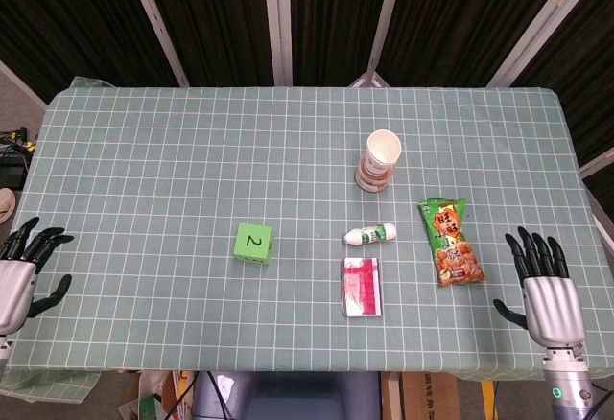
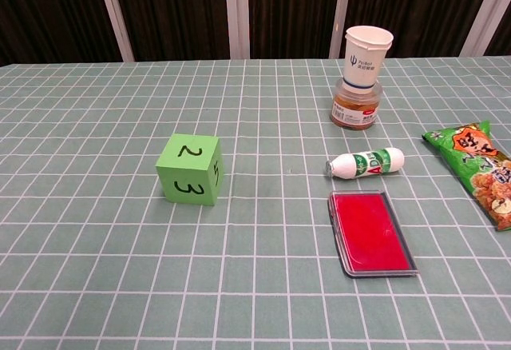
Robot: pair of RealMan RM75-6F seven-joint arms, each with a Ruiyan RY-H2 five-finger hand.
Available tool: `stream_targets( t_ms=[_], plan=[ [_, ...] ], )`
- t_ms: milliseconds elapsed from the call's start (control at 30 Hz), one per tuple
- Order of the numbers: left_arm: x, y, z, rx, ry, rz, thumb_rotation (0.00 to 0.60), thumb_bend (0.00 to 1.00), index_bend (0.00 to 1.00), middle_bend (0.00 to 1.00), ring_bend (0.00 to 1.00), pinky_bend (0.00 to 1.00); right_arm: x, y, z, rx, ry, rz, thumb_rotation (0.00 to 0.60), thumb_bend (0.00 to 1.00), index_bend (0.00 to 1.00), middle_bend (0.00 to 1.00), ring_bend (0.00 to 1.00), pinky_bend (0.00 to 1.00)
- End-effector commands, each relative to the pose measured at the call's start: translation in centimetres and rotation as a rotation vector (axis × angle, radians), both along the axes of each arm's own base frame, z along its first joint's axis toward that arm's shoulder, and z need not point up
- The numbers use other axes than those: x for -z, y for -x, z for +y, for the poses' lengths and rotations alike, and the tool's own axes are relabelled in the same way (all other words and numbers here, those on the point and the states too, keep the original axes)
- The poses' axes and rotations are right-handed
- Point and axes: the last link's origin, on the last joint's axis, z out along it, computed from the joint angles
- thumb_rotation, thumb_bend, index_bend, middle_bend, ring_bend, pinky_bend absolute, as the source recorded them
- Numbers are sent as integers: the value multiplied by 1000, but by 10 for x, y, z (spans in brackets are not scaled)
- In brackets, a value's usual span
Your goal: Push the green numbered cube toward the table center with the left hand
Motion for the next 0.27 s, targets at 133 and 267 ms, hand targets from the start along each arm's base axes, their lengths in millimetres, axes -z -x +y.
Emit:
stream_targets(
  t_ms=[133, 267],
  plan=[
    [1, 2, -4, 0, -15, 10, 600, 455, 253, 179, 48, 127, -5, -4, 5, -20, 6, -18, 600, 45, 65, 0, 33, 0],
    [2, 6, -2, -22, -13, 30, 600, 455, 252, 177, 48, 127, -4, -5, 6, -14, 2, -17, 600, 45, 66, 0, 33, 0]
  ],
)
